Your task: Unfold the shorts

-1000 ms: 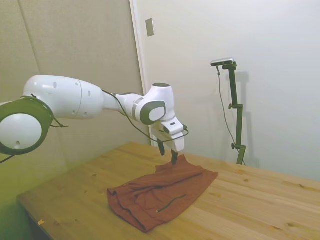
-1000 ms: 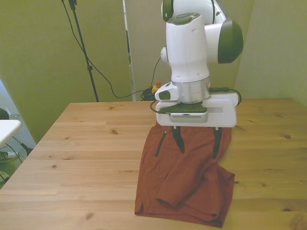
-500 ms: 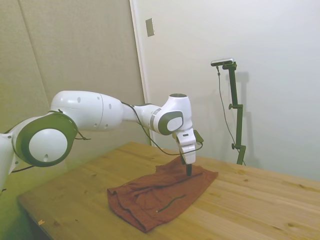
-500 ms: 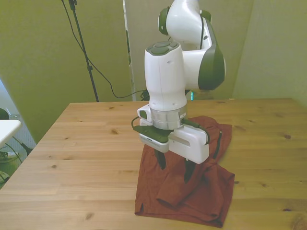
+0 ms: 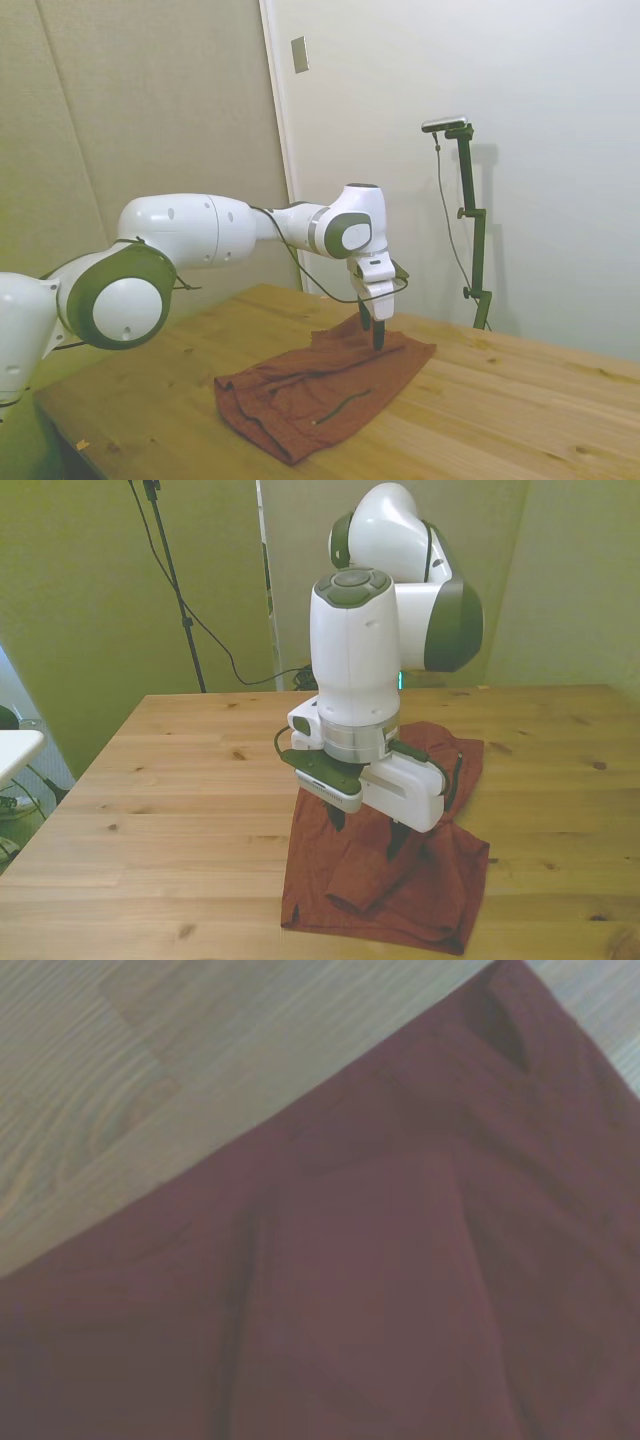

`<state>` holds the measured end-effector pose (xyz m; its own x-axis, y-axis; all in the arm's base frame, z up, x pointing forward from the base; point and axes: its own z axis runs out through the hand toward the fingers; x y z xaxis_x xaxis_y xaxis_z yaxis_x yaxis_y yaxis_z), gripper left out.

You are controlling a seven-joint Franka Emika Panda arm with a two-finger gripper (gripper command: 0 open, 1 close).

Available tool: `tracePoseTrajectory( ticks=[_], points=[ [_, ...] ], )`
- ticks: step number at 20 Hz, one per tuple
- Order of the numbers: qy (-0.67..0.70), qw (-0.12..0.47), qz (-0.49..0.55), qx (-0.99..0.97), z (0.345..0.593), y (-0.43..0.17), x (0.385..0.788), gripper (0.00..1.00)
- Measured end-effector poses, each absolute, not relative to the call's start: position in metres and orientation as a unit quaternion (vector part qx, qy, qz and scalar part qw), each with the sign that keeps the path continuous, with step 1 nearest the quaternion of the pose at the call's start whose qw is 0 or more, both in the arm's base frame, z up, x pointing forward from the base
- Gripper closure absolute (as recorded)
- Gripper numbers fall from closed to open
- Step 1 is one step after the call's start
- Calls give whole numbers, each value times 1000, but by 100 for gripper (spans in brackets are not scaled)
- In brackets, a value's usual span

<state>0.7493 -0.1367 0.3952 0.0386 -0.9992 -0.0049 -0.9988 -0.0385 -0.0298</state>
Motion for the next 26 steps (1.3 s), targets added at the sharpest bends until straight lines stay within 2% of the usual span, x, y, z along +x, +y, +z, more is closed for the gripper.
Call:
tracePoseTrajectory(
  ticks=[5,12,16,17,26],
  points=[
    [681,-13,-20,-731,380,-133,765,0],
    [664,-17,-17,-748,388,-114,772,0],
    [659,-25,-10,-751,373,-113,775,0],
    [658,-26,-10,-752,370,-113,775,100],
    [649,-27,-11,-761,374,-110,779,100]
  ],
)
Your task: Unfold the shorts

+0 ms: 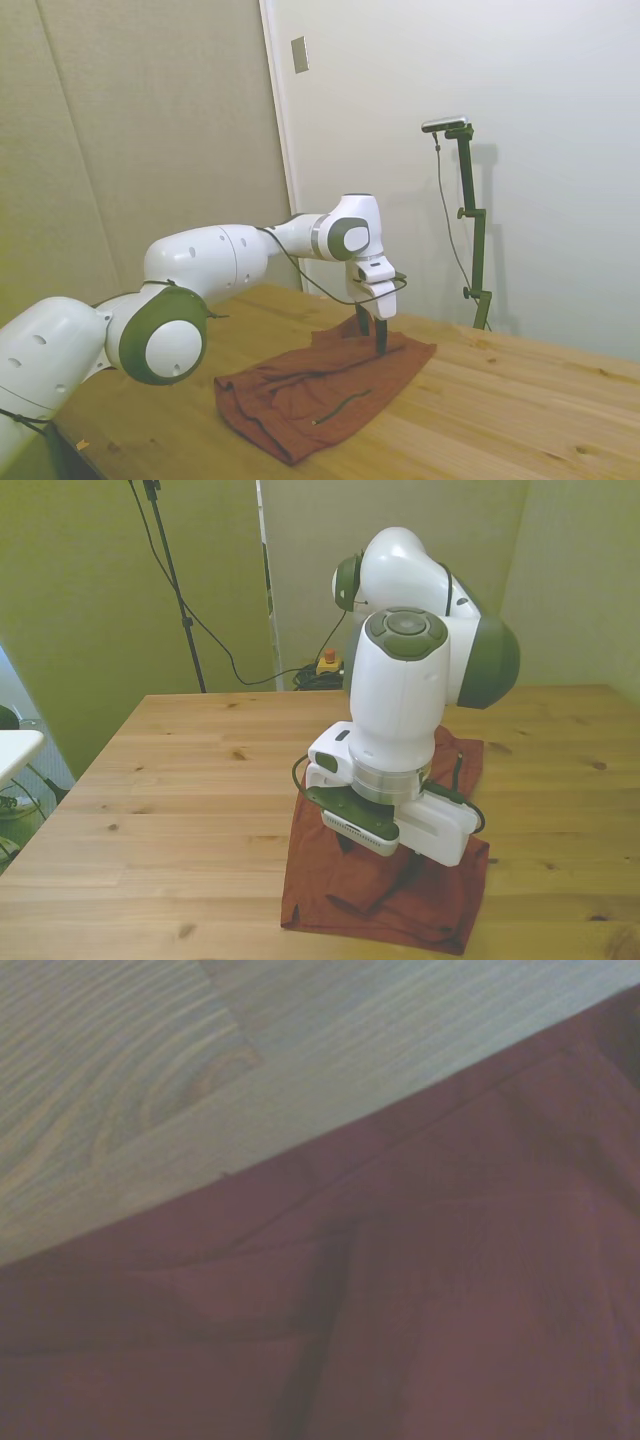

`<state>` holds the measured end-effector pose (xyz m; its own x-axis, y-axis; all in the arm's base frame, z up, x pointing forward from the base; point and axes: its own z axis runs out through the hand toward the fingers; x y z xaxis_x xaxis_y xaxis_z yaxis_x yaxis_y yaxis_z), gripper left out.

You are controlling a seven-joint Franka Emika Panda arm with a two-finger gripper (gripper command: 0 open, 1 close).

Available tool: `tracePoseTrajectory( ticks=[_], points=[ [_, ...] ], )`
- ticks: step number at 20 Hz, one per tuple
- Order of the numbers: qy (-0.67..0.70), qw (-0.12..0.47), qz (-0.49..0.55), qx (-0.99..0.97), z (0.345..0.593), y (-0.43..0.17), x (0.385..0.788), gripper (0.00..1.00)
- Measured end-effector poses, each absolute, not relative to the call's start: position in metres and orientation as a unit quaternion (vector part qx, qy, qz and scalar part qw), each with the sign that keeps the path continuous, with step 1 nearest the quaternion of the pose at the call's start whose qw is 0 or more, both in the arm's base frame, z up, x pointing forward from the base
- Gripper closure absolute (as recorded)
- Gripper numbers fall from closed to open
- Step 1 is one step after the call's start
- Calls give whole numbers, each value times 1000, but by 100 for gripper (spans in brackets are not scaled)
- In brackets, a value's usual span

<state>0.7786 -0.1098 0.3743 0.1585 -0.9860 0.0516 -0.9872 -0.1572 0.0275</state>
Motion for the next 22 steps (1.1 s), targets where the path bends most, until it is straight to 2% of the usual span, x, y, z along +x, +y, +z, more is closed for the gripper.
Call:
tracePoseTrajectory(
  ticks=[22],
  points=[
    [-641,27,10,767,375,-104,780,100]
  ],
)
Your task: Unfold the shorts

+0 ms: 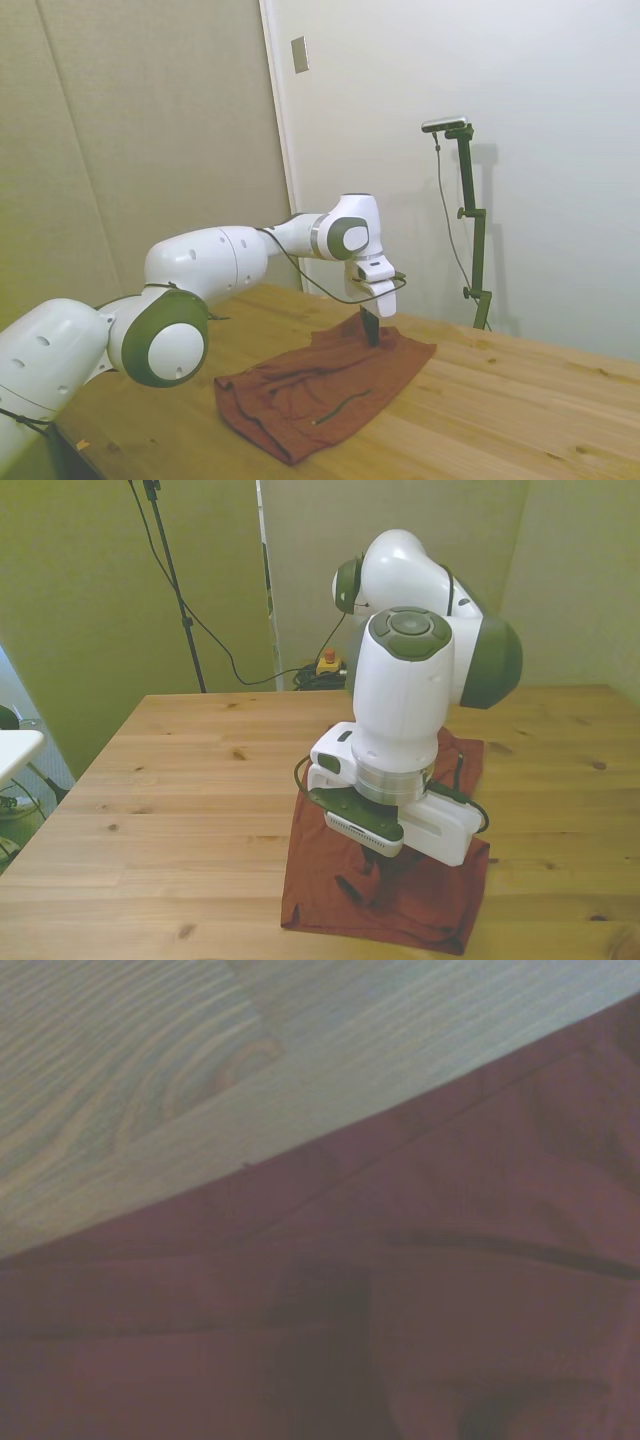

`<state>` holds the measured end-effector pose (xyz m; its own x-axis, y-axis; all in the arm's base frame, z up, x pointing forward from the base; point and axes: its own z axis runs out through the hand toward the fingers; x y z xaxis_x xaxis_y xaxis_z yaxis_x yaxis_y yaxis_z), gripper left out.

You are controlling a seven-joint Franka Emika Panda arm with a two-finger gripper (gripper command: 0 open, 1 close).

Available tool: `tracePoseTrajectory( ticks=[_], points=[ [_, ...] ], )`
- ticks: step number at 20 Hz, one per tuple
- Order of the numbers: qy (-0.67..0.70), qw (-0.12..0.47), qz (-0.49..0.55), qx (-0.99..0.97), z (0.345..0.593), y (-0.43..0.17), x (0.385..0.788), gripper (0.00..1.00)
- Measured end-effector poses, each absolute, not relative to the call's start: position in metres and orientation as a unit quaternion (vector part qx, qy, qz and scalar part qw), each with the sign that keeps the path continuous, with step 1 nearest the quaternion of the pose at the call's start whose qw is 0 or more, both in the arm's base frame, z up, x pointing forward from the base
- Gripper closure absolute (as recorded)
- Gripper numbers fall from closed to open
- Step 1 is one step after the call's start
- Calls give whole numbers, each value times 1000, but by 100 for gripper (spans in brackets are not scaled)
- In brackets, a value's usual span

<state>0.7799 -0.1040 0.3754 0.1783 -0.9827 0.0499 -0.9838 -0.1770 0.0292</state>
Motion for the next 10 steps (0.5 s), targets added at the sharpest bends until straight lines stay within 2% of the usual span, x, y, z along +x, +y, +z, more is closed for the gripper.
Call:
tracePoseTrajectory(
  ticks=[6,10],
  points=[
    [-632,19,10,774,379,-94,782,100],
    [-608,-22,15,794,402,-67,787,100]
  ],
)
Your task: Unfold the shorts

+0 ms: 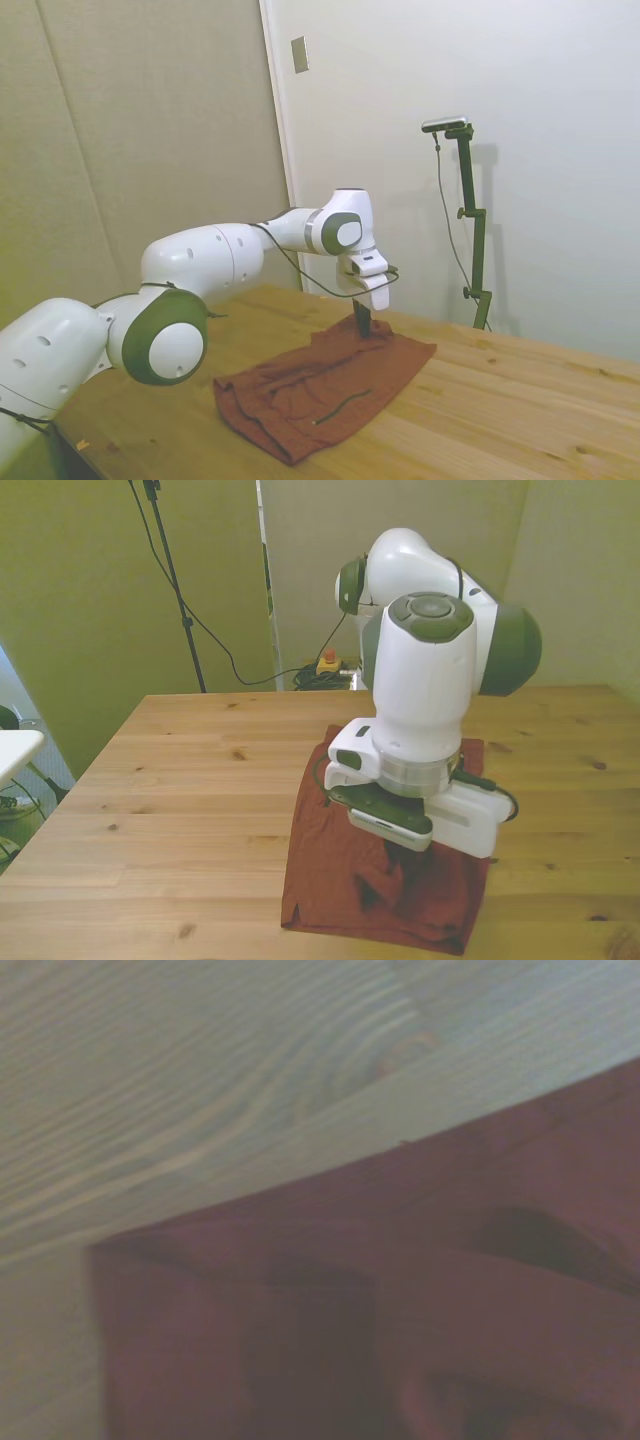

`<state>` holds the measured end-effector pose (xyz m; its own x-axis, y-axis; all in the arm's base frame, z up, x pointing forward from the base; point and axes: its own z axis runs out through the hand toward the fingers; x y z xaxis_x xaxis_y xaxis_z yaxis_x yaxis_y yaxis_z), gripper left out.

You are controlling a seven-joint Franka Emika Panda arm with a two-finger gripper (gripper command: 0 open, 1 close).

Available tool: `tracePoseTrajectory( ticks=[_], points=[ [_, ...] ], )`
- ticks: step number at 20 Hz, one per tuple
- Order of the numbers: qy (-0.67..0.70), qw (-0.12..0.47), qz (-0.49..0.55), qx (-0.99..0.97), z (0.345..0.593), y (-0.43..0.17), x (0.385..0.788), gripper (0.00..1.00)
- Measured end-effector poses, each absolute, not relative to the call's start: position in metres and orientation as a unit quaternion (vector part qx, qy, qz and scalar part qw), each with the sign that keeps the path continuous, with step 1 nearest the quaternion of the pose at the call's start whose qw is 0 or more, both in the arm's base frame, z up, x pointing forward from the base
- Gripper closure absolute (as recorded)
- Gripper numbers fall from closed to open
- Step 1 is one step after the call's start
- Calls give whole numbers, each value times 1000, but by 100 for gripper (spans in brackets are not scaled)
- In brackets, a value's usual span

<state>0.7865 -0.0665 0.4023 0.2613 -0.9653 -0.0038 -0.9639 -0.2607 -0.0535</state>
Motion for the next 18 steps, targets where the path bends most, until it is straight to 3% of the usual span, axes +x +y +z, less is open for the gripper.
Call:
tracePoseTrajectory(
  ticks=[5,9,14,18],
  points=[
    [567,81,-25,-819,435,-34,791,100],
    [527,113,-32,-841,447,0,794,100],
    [475,129,-46,-869,445,53,797,100],
    [444,124,-43,-886,425,71,800,100]
  ],
)
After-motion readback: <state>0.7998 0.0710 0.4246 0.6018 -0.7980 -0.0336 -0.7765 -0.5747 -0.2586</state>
